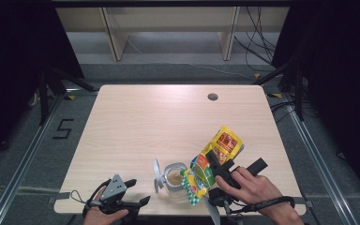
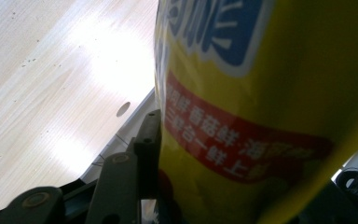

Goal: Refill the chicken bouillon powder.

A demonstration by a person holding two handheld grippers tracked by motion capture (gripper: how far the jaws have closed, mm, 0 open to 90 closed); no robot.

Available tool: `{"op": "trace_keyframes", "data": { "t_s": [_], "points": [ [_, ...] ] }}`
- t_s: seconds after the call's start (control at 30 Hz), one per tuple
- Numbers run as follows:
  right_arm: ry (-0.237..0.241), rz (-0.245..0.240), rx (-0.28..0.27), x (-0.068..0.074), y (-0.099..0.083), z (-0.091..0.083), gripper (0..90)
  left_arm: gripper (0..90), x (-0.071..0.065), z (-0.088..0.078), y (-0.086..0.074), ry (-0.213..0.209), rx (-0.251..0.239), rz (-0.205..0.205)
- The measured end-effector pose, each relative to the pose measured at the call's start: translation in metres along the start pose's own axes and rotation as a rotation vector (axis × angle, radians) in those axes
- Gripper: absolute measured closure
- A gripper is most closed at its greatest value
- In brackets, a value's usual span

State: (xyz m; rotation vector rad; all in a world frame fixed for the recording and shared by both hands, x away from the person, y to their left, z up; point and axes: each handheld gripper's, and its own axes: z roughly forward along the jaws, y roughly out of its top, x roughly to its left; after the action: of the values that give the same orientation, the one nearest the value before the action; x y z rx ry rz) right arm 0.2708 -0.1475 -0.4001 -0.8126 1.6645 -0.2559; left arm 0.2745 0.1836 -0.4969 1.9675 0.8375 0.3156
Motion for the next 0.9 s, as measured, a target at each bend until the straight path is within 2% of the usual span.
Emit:
{"op": "trace_keyframes", "data": {
  "t_s": [0.1,0.13,0.17,0.4,0.67,0.73,0.87,0.9],
  "points": [
    [-0.002,0.001,0.000,-0.0001,-0.0001,-0.0003,57.8,20.7,-0.0003,0.0002,-0.0001,-0.002,0.000,-0.002],
    [0.011,0.003,-0.003,-0.0005,-0.0004,-0.0003,57.8,20.7,-0.0003,0.0002,-0.0001,-0.002,-0.001,-0.002],
    [0.011,0.003,-0.002,-0.0006,-0.0005,-0.0003,57.8,20.7,-0.0012,0.0010,-0.0002,-0.003,-0.011,-0.013],
    [0.000,-0.003,0.003,-0.0009,-0.0018,-0.0009,57.9,20.7,-0.0013,0.0013,-0.0003,-0.005,-0.010,-0.015],
    [0.014,-0.002,0.001,-0.0006,-0.0019,-0.0010,57.9,20.7,-0.0011,0.0012,-0.0004,-0.004,-0.010,-0.014],
    [0.002,-0.001,0.001,-0.0004,-0.0022,-0.0012,57.9,20.7,0.0001,0.0001,-0.0002,-0.003,0.005,0.003],
    [0.016,0.004,0.000,-0.0005,-0.0028,-0.0010,57.9,20.7,-0.0010,0.0011,-0.0003,-0.004,-0.009,-0.015],
    [0.004,0.003,0.004,0.0001,-0.0027,-0.0012,57.9,20.7,-0.0009,0.0010,-0.0003,-0.004,-0.009,-0.015]
  ]
}}
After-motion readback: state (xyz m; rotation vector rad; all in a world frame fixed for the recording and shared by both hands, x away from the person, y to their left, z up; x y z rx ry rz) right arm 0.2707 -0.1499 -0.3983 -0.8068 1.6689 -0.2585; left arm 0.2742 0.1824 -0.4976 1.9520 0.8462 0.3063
